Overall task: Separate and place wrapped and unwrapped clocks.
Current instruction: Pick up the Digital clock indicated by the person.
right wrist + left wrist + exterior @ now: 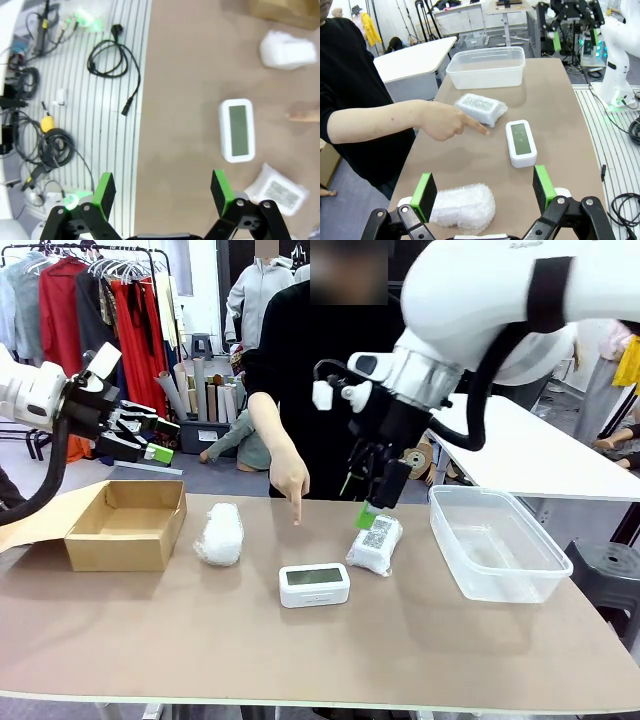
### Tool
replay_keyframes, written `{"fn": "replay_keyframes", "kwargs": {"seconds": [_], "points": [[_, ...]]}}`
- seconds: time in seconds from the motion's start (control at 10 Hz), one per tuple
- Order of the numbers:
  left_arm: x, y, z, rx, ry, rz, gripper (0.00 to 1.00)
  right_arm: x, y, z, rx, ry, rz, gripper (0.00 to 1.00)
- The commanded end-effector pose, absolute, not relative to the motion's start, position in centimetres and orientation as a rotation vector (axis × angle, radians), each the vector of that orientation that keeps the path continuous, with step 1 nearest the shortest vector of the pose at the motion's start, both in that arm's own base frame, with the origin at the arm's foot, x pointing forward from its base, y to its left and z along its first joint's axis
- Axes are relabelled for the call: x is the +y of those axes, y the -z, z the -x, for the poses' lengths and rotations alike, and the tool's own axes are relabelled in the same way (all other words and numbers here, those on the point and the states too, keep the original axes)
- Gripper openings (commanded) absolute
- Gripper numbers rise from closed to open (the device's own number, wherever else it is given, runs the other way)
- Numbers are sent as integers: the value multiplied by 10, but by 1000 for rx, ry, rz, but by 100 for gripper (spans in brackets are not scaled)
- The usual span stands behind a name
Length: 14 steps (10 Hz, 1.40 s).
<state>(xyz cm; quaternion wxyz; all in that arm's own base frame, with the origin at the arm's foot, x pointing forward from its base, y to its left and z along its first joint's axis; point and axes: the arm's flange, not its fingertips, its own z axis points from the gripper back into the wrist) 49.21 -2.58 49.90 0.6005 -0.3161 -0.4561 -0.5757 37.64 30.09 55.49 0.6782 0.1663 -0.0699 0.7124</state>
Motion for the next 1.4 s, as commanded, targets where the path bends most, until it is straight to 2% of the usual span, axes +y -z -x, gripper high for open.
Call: {"fn": "replay_keyframes", "kwargs": {"seconds": [0.0,0.5,0.7,1.0,1.3], "points": [[-25,-499,-492,-1059,1334,732,100,322,-557,-389,-33,-1612,-356,100],[-25,-499,-492,-1059,1334,732,100,364,-505,-396,202,-1730,-333,100],[-25,-499,-492,-1059,1334,732,100,367,-479,-397,148,-1775,-192,100],[-25,-499,-492,-1059,1334,732,100,367,-453,-397,-43,-1798,44,100],[-25,-499,-492,-1059,1334,732,100,358,-414,-410,-82,-1747,66,100]]}}
